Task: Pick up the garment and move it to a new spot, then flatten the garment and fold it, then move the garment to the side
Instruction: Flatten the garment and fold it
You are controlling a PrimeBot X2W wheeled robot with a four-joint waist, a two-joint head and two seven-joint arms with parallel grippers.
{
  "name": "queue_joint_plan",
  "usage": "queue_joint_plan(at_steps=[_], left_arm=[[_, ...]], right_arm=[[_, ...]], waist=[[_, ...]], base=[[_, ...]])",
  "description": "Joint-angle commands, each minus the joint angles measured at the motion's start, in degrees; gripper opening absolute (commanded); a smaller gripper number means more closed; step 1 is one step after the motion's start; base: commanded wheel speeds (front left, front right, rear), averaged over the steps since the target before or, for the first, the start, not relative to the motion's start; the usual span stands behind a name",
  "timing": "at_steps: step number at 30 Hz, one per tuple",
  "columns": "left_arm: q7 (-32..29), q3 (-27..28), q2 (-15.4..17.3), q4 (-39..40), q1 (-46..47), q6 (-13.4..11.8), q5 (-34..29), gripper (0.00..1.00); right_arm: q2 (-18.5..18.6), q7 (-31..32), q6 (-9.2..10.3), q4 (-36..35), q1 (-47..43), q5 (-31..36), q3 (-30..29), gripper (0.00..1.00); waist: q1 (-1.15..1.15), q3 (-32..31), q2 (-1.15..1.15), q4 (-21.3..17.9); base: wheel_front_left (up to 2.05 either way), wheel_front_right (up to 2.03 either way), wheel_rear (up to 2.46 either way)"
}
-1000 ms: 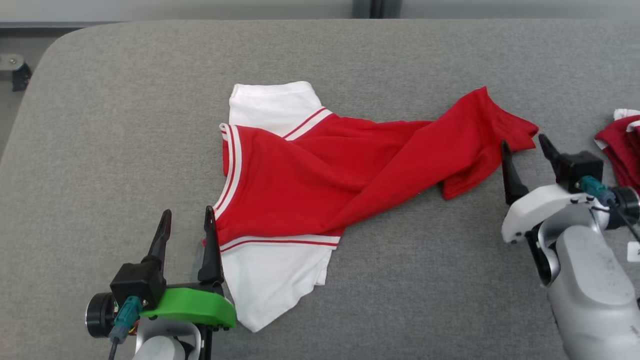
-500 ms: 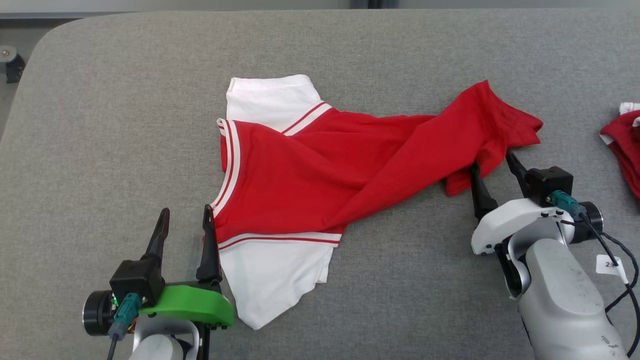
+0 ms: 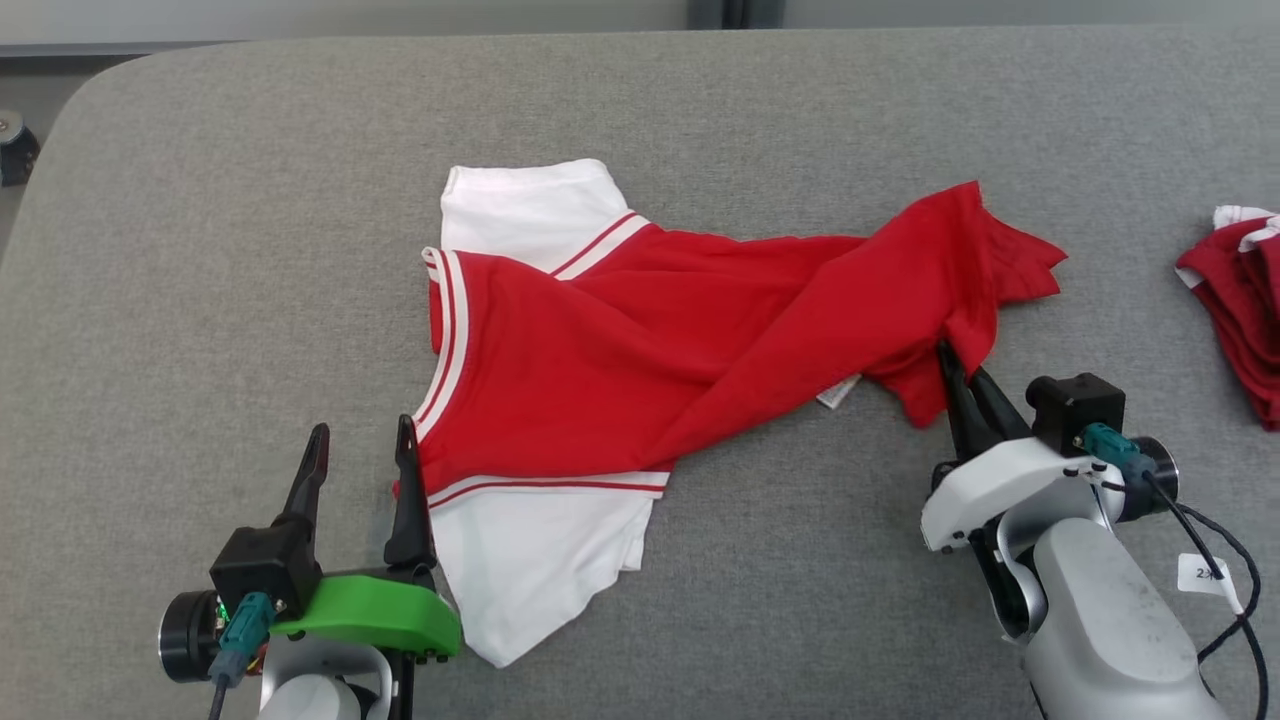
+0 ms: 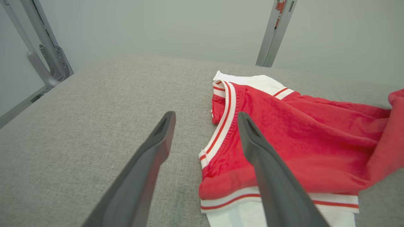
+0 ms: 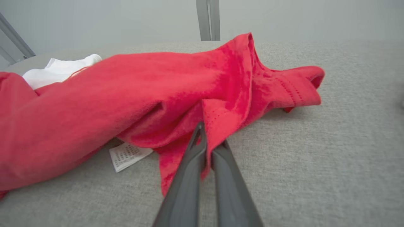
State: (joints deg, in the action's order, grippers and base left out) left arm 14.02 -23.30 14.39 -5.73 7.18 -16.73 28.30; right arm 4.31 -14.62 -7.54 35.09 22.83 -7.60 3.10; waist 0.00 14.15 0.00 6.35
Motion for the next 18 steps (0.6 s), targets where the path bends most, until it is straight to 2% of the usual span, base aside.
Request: queue_joint_plan(at_steps=[1,5,9,12,15,18], left_arm=[[0.24,0.33,0.39,0.08,-0.90,-0.28,0.40,1.00],[0.28,0.57,0.72,0.32,-1.33,-0.35,0.60,1.00],[0.25,0.44,0.81,0.50,-1.63,-0.40,0.73,1.00],[0.12,0.23,0.84,0.52,-1.50,-0.36,0.67,1.00],[0.00,-0.01,0.93,0.45,-1.29,-0.25,0.62,1.00],[-0.10,-0.14,1.18,0.29,-1.28,-0.18,0.62,1.00]], right_arm=[[0.41,0.47,0.11,-2.49,-1.75,-0.41,0.22,0.00],[1.59,4.98,0.10,-13.49,-8.27,-1.31,0.80,0.00],[3.80,13.02,0.10,-27.28,-15.88,-1.51,-0.58,0.00],[4.52,18.16,0.11,-33.95,-20.47,-1.59,-2.84,0.00],[4.47,20.82,0.11,-36.29,-23.01,-1.72,-5.06,0.00],[4.12,22.42,0.11,-35.61,-24.21,-2.57,-7.08,0.00]], waist=[[0.00,-0.70,0.00,-1.76],[0.00,-1.06,0.00,-4.41],[0.00,-1.32,0.00,-6.67],[0.00,-1.40,0.00,-7.61],[0.00,-1.48,0.00,-7.96],[0.00,-1.64,0.00,-8.22]], base=[[0.00,0.00,0.00],[0.00,0.00,0.00],[0.00,0.00,0.00],[0.00,0.00,0.00],[0.00,0.00,0.00],[0.00,0.00,0.00]])
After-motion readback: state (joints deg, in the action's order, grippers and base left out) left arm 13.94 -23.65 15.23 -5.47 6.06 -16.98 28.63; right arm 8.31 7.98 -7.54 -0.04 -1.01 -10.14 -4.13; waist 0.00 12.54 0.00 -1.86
